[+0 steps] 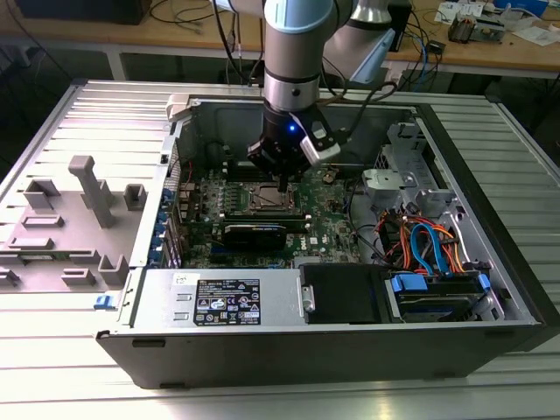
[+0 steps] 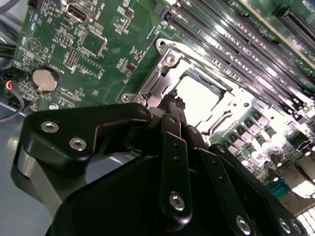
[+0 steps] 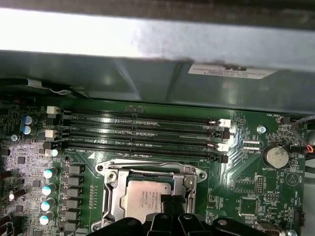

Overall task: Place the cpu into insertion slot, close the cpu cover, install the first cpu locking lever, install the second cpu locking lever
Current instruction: 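Install the second cpu locking lever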

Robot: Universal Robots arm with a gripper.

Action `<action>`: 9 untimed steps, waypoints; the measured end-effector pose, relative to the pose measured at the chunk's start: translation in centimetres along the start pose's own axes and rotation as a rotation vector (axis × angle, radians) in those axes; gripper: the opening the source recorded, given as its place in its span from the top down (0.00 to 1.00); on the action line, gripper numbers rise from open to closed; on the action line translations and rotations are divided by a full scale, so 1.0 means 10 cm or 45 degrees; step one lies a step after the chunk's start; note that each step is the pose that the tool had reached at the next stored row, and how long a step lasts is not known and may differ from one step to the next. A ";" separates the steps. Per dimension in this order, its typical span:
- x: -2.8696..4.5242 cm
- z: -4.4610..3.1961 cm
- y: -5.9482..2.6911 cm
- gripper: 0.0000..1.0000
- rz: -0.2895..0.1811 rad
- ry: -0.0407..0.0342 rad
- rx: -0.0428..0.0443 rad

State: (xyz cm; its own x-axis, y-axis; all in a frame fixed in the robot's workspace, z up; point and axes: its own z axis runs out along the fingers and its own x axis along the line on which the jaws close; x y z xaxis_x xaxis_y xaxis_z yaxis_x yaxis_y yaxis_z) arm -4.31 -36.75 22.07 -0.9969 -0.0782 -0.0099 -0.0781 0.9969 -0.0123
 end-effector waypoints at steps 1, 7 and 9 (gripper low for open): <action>0.001 0.000 -0.010 0.89 0.000 0.0000 0.000; 0.004 0.001 -0.048 0.89 0.000 0.0001 0.000; 0.005 0.001 -0.069 0.89 0.000 0.0000 0.000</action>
State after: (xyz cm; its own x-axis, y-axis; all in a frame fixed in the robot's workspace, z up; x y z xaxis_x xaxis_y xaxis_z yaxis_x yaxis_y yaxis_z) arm -4.31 -37.44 22.06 -0.9969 -0.0782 -0.0099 -0.0781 0.9969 -0.0127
